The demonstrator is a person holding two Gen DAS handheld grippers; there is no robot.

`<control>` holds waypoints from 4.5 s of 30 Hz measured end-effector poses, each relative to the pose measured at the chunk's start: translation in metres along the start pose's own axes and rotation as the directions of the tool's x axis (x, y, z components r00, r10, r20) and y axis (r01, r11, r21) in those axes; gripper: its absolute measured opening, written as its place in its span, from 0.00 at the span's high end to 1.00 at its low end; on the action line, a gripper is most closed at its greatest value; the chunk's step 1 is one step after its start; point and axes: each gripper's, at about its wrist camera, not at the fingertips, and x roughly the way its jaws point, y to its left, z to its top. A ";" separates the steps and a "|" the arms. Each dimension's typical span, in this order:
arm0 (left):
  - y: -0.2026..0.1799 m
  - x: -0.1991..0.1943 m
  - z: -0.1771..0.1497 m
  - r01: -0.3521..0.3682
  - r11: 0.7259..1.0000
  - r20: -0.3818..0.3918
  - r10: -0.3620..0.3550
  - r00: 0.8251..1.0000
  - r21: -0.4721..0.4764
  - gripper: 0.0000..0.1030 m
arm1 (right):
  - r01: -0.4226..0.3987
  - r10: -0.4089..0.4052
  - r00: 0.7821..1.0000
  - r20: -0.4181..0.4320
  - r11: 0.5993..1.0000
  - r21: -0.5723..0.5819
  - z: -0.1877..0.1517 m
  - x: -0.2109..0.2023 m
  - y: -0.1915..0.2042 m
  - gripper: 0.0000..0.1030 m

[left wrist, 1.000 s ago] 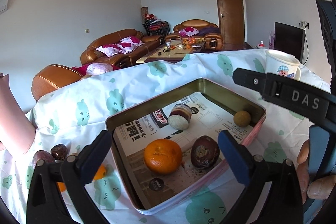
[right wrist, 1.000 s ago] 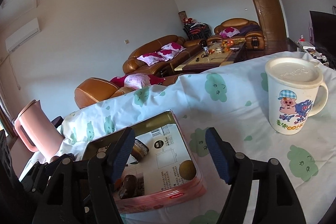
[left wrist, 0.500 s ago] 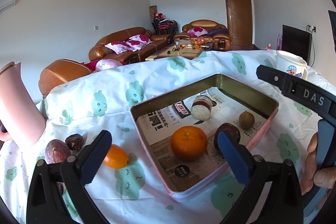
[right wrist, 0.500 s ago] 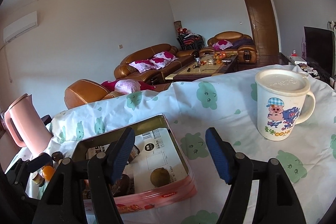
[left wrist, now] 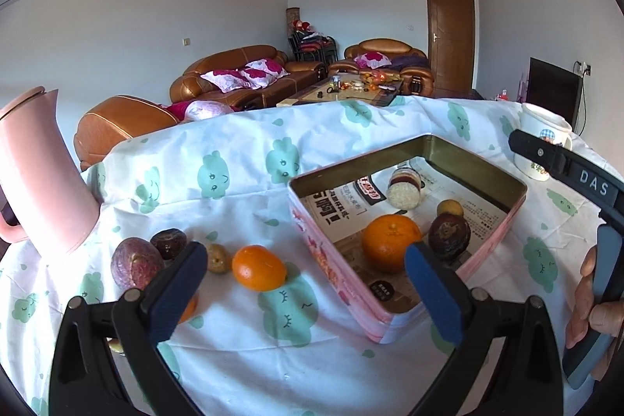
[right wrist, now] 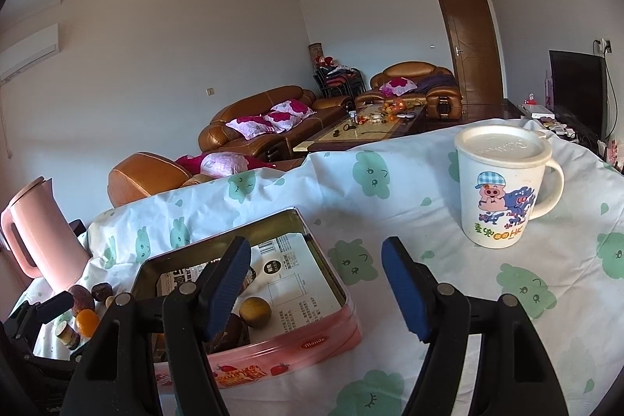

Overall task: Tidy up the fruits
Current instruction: 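Grasp an orange from the cloth with the right tool, then grasp the round biscuit-topped cake with the left tool while the right tool carries the orange to the tin, then lower the orange and biscuit cake into the pink tin and open both tools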

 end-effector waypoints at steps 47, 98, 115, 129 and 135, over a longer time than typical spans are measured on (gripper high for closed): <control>0.211 -0.027 -0.028 -0.225 0.960 -0.090 0.212 0.973 -0.169 0.00 | -0.434 0.264 0.830 -0.491 0.859 -0.272 -0.089 0.058 0.267 0.44; 0.154 0.019 -0.051 0.094 0.996 -0.289 -0.093 0.953 -0.012 0.65 | -0.379 0.281 0.900 -0.333 0.881 -0.282 -0.073 0.009 0.210 0.62; 0.160 -0.028 -0.036 -0.027 0.974 0.003 0.028 1.000 -0.227 0.66 | -0.322 0.271 0.941 -0.203 0.901 -0.291 -0.048 -0.009 0.184 0.62; 0.094 -0.030 -0.008 0.041 0.982 0.046 -0.033 0.998 -0.184 0.66 | -0.223 0.195 0.972 -0.131 0.942 -0.252 -0.017 -0.005 0.118 0.62; 0.066 -0.022 0.005 0.075 0.985 0.043 -0.069 0.997 -0.154 0.66 | -0.176 0.154 0.982 -0.109 0.956 -0.233 -0.004 0.001 0.088 0.62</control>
